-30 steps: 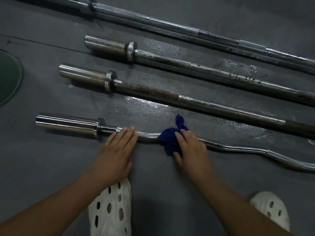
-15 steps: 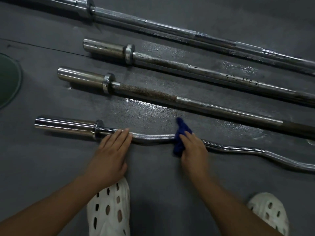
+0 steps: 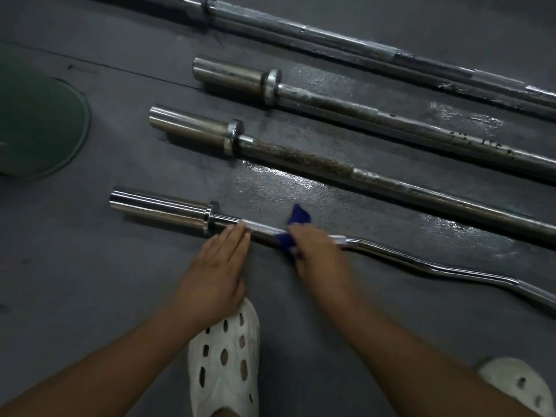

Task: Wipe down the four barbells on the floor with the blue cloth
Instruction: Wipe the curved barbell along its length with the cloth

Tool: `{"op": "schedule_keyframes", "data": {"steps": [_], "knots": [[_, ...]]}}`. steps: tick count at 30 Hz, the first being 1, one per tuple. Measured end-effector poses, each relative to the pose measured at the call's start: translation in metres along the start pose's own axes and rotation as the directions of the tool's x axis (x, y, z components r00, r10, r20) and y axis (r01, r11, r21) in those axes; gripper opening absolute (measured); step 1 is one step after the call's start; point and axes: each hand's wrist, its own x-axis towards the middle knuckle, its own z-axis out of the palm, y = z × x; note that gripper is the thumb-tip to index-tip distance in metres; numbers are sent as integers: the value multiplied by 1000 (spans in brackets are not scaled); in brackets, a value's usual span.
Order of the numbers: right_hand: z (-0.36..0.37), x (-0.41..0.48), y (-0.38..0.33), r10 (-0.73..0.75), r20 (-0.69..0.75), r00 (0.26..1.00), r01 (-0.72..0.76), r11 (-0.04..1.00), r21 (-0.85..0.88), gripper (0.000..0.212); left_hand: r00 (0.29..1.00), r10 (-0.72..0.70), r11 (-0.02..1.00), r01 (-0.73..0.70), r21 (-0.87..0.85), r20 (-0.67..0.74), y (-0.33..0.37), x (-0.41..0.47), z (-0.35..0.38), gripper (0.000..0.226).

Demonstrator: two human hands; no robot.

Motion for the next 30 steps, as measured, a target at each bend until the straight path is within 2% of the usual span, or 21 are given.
{"op": "schedule_keyframes", "data": {"steps": [2, 4, 5, 7, 9, 12, 15, 18, 20, 22, 24, 25, 28, 30], "knots": [[12, 17, -45, -134, 93, 987, 125, 987, 97, 33, 1000, -30, 998, 29, -59, -9, 2, -1, 1, 82], [13, 28, -58, -169, 170, 971, 141, 976, 168, 39, 997, -67, 994, 64, -83, -26, -1, -3, -3, 82], [12, 27, -52, -167, 179, 970, 144, 980, 134, 46, 997, -73, 995, 70, -73, -38, -4, -4, -5, 81], [10, 16, -33, -161, 170, 972, 175, 982, -72, 62, 996, -73, 996, 71, -48, -44, -10, -5, -8, 77], [15, 16, -33, -108, 169, 980, 139, 973, -187, 59, 995, -84, 995, 82, -54, -48, -11, -4, -6, 76], [28, 43, -71, -111, 142, 984, 128, 985, -116, 25, 992, -97, 988, 85, -132, -84, -8, -1, -3, 76], [36, 54, -79, -206, 190, 960, 228, 968, -102, 38, 987, -117, 978, 96, -186, -108, -10, -3, -6, 82], [26, 22, -38, -201, 157, 967, 231, 952, -203, 50, 996, -51, 991, 42, -130, -68, -8, -4, -4, 89], [14, -8, -4, -164, 58, 985, 173, 956, -237, 52, 999, 1, 997, -6, -76, -54, -3, 0, -4, 91], [-1, -26, 25, -28, -49, 998, 16, 972, -235, 57, 999, 36, 999, -36, -18, -28, 1, 5, -2, 92], [-8, -25, 28, 149, -42, 988, -154, 974, -165, 67, 998, 58, 998, -58, 13, -9, 5, 8, -1, 92], [-8, -19, 19, 171, -8, 985, -170, 975, -142, 66, 998, 61, 998, -62, 24, 6, 8, 9, 0, 92], [4, -13, -9, -1, 101, 995, 15, 991, -135, 61, 999, 33, 999, -34, 27, 23, 13, 11, 1, 95], [1, -22, 6, -43, 90, 995, 60, 978, -200, 59, 1000, 25, 999, -26, 24, 15, 14, 13, 1, 96]]}}
